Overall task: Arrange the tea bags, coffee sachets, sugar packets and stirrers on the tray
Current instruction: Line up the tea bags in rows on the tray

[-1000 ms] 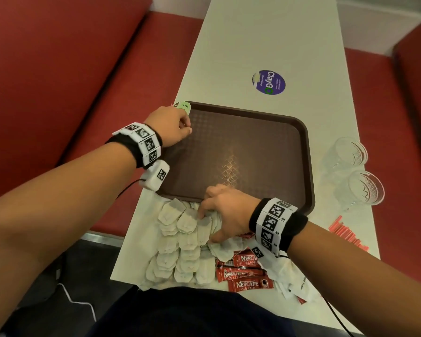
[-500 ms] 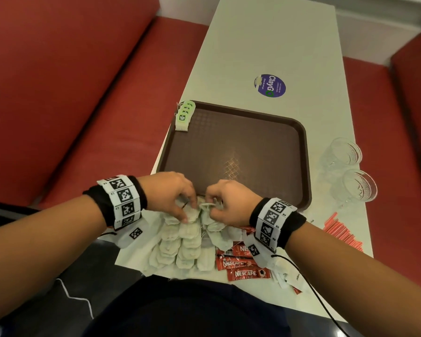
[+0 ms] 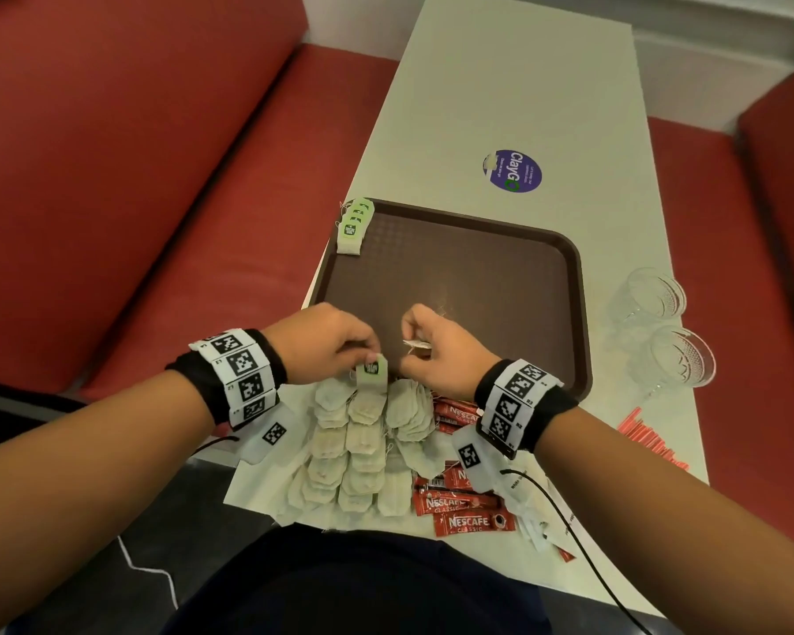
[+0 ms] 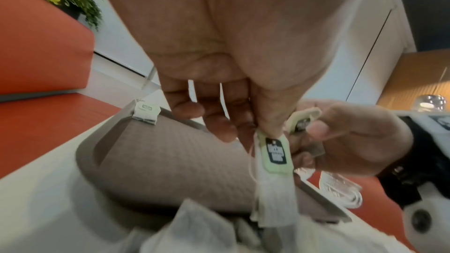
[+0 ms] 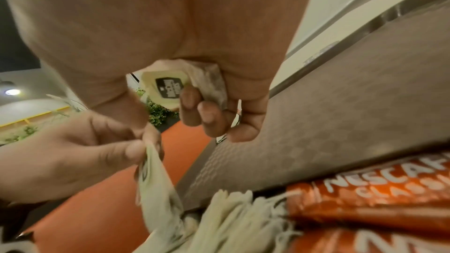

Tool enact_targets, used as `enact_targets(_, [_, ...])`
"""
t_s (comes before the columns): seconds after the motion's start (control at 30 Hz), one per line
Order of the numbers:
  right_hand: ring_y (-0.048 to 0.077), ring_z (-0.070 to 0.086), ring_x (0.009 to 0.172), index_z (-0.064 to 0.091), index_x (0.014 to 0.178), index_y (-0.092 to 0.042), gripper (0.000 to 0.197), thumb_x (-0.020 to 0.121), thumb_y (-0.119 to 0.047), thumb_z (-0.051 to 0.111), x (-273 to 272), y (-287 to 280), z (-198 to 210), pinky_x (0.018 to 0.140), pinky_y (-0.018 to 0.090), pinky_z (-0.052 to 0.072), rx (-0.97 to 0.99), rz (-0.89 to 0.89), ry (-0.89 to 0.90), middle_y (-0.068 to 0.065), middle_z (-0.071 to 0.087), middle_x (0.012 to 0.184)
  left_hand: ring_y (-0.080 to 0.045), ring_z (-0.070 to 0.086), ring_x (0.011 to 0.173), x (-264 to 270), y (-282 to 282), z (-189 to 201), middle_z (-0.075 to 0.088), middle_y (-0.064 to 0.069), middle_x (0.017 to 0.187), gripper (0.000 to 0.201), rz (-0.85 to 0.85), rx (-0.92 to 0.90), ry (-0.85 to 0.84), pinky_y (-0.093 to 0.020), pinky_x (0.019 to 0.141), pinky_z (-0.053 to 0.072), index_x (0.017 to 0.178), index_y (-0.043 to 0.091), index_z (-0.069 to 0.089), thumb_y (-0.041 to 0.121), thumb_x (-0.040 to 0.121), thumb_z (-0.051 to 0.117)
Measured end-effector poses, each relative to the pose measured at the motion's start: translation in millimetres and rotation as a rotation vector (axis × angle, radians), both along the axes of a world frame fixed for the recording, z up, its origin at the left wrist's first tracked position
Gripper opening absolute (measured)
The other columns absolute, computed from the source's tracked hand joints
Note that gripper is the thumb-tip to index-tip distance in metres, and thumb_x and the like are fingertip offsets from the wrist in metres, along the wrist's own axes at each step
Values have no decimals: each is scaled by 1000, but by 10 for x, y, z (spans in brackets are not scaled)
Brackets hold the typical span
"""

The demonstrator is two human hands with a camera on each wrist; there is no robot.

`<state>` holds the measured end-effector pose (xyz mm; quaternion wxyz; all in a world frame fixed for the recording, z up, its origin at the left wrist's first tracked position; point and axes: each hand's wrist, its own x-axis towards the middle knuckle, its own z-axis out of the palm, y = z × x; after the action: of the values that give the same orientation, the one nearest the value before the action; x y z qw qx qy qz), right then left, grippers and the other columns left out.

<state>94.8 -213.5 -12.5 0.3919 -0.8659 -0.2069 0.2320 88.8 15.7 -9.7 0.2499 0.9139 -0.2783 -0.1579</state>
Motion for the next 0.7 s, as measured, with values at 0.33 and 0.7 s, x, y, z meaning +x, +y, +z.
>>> enact_targets(0.33, [2, 51, 55, 54, 75, -34, 24, 91, -23, 68, 213, 152, -4, 56, 19, 40, 76, -74, -128, -9, 58, 65, -9, 61, 76, 217, -51, 370, 67, 11, 83, 9, 159, -170, -229, -33, 71, 52, 95, 24, 72, 29, 95, 64])
enact_targets(0.7, [4, 55, 62, 54, 107, -20, 19, 93, -24, 66, 335, 199, -13, 57, 19, 45, 262, -238, 21, 1, 68, 92, -25, 68, 83, 408, 9, -75, 74, -1, 88, 9, 492, -423, 102, -42, 80, 57, 93, 20, 74, 26, 88, 75])
